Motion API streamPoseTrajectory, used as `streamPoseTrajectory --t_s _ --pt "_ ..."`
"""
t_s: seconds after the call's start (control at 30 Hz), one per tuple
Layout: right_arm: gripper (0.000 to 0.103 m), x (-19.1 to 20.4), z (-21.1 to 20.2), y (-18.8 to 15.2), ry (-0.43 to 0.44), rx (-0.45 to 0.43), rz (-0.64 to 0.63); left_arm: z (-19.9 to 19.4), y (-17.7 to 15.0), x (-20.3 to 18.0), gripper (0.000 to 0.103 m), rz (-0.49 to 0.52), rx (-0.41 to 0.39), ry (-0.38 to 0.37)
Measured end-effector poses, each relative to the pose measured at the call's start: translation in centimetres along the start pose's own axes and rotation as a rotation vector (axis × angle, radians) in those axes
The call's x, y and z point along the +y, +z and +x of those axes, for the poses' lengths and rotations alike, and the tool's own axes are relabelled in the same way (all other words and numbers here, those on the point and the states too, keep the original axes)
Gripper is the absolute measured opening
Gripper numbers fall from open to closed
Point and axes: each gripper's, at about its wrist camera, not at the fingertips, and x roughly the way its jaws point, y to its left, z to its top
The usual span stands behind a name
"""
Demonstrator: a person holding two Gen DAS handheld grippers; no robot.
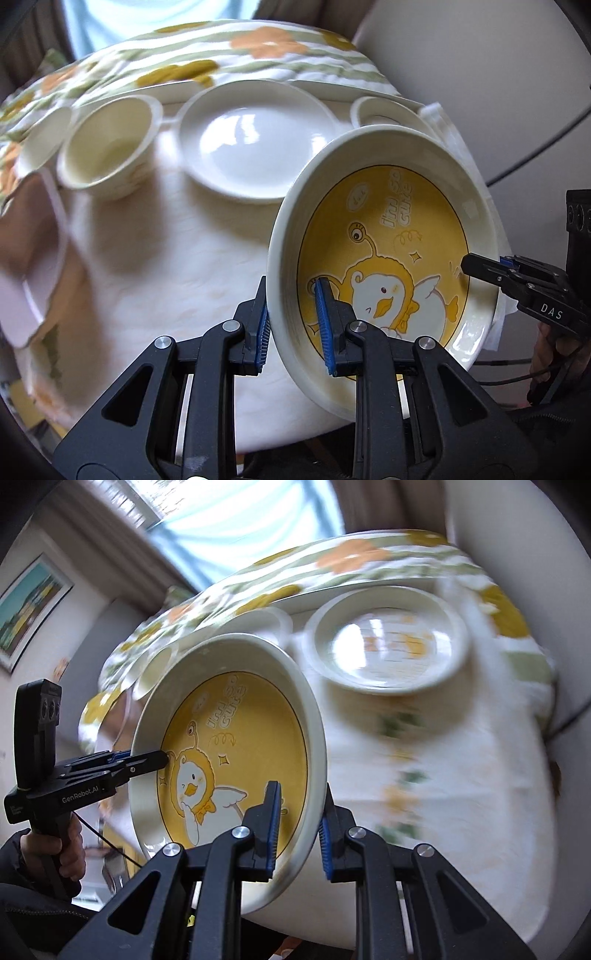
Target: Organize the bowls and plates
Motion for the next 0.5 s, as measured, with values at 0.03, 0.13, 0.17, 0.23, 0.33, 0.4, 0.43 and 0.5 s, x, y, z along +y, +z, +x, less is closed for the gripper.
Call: streamPoseTrajectory --t_s 0.03,0.13,0.17,0.23,0.33,0.4,0.43,0.5 --pt "0.017 1.3 0.8 0.1 0.008 0.012 -0.019 -0.5 -0.5 1.2 0.020 -0.014 -0.001 0.010" --pt "0.017 4.6 2.9 0.3 0.030 0.054 -0.058 -1.5 -2.0 5.1 0.020 -0.063 0.012 0.028" --pt "0.017 5.5 3.7 0.2 0.037 0.070 -0.066 -1.4 -2.3 6.2 0.020 -0.077 0.020 0.033" --pt "0.017 7.6 5.1 -0.3 0.048 0.103 -0.083 -1.8 -3.5 8.5 0.020 -0.106 0.038 0.044" --pt "0.017 10.0 7.5 -0.8 0.067 0.157 -0.102 -2.3 -5.4 11.6 0.020 -0.134 0.061 0.061" --pt "0.017 10.7 8.3 -1.2 0.070 0.186 -0.120 -2.3 -6.3 13.4 0.020 -0.155 0.076 0.068" --pt "0.017 11.1 8.5 -1.4 0.070 0.197 -0.127 -2.1 -6.7 14.1 0.020 -0.165 0.083 0.069" --pt "0.017 11.3 9.2 -1.4 0.072 0.214 -0.134 -1.8 -7.3 15.4 0.020 -0.179 0.093 0.070"
